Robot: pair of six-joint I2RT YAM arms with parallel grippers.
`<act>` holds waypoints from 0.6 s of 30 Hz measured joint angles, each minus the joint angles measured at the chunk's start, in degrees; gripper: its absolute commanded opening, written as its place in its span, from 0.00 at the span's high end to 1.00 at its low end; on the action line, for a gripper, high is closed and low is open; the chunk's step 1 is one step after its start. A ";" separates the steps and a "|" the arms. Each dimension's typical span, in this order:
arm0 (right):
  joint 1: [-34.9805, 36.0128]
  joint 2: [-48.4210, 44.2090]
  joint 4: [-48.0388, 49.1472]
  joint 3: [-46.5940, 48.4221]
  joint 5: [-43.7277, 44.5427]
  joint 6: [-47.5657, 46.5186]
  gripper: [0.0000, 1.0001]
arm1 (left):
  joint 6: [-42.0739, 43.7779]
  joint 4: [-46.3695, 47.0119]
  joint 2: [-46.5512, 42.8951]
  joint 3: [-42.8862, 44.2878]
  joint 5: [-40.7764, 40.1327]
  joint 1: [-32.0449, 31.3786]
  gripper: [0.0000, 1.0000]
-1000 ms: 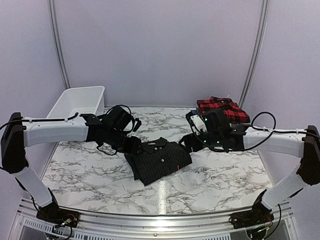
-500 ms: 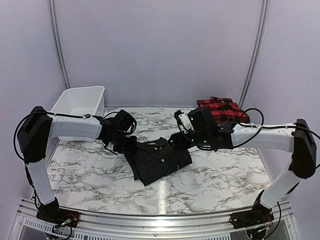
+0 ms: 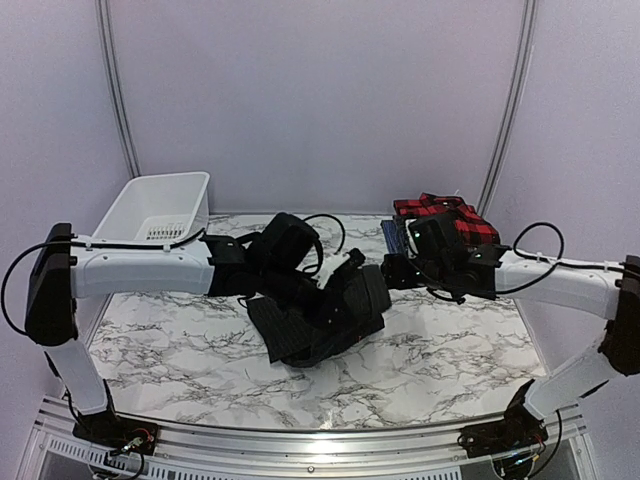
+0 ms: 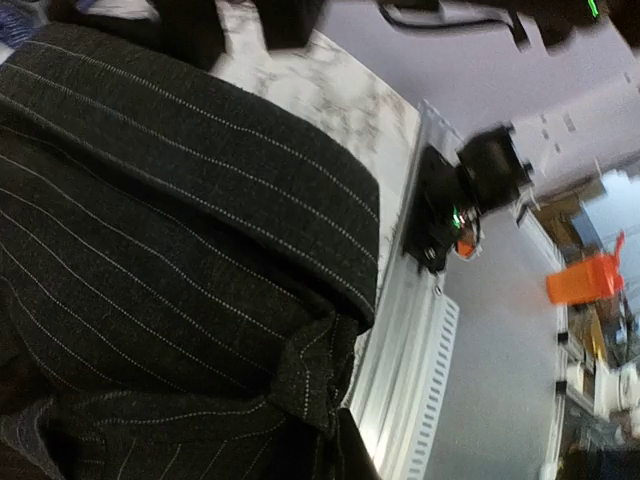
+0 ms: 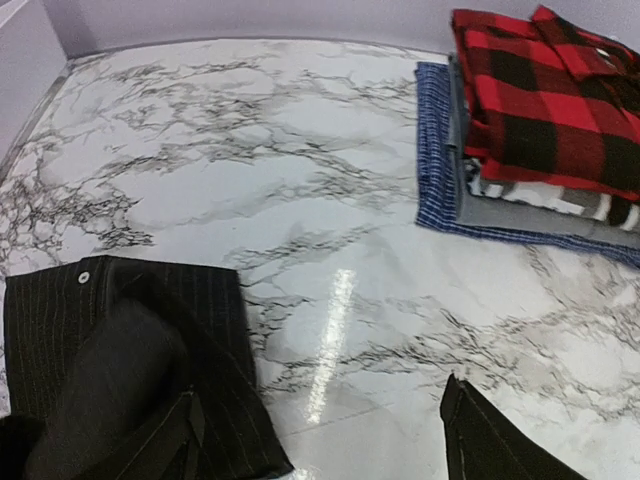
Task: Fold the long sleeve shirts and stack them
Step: Flatten out the square-folded shirt at the center of the board.
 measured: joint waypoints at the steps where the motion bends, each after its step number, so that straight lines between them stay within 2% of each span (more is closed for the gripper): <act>1: -0.96 -2.27 -0.04 -1.42 0.57 0.61 0.22 | 0.76 0.20 0.83 0.76 2.95 -1.27 0.69; 3: -2.32 -6.10 -0.39 -3.56 1.73 1.70 0.22 | 2.25 0.37 2.82 1.29 6.97 -2.25 0.55; 5: -2.78 -8.98 -1.22 -4.98 2.58 2.84 0.22 | 2.64 -0.02 4.79 0.92 8.74 -2.03 0.48; 8: -2.73 -10.12 -1.70 -6.05 2.27 3.61 0.21 | 3.39 -0.83 5.22 -0.28 8.04 -1.07 0.46; 15: 0.22 -9.77 -2.38 -9.07 -1.81 3.93 0.20 | 1.57 -0.57 1.07 -1.44 -1.60 3.98 0.43; 18: 2.14 -9.40 -2.29 -10.21 -3.23 4.74 0.20 | 0.52 -0.90 0.72 -1.66 -6.43 7.91 0.34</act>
